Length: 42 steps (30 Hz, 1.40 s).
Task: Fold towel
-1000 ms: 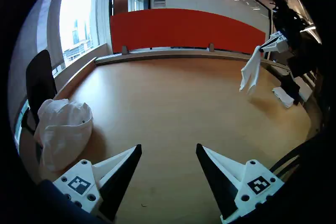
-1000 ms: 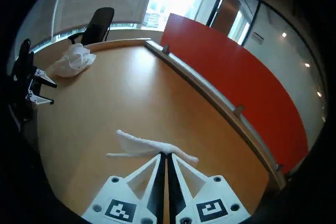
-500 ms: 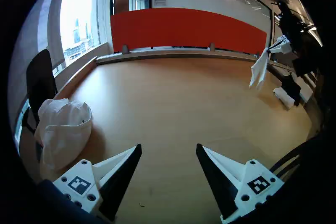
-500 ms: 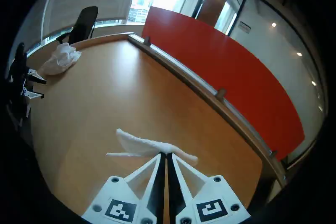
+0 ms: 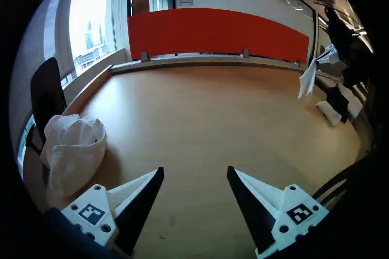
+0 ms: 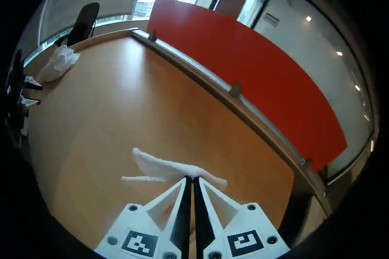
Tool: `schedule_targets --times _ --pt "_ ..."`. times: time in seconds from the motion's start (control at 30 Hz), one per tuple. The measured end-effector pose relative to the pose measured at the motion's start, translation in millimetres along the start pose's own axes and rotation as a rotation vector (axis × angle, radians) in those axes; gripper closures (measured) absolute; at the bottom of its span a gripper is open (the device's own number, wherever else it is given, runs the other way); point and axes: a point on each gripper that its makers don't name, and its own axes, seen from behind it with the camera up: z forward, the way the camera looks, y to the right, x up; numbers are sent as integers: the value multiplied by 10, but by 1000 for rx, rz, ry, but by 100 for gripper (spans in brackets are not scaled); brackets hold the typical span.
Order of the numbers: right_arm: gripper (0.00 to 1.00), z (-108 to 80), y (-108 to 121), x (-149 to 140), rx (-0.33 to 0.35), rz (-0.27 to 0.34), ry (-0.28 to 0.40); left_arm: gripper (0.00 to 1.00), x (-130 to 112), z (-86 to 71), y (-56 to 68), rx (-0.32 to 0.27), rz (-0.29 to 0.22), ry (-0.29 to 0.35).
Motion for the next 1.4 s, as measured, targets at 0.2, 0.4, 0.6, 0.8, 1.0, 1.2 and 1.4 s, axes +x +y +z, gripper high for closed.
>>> schedule_targets --times 0.2,0.4,0.6,0.8,1.0,1.2,1.4 --pt "97 -27 232 -210 -29 21 -32 4 23 6 22 -2 11 -4" --pt "97 -61 463 -399 -57 36 -61 4 41 15 45 -4 20 -8" --pt "97 -90 656 -545 -81 53 -80 4 62 24 67 -4 26 -12" --pt "97 -114 809 -685 -101 72 -97 4 84 39 102 -8 31 -14" --pt "97 -154 895 -817 -113 90 -111 4 107 53 159 -16 41 -16" --pt "97 -210 930 -947 -119 102 -128 4 128 75 207 -22 46 -17" --pt "97 -271 926 -1055 -125 115 -137 4 146 96 237 -29 49 -17"
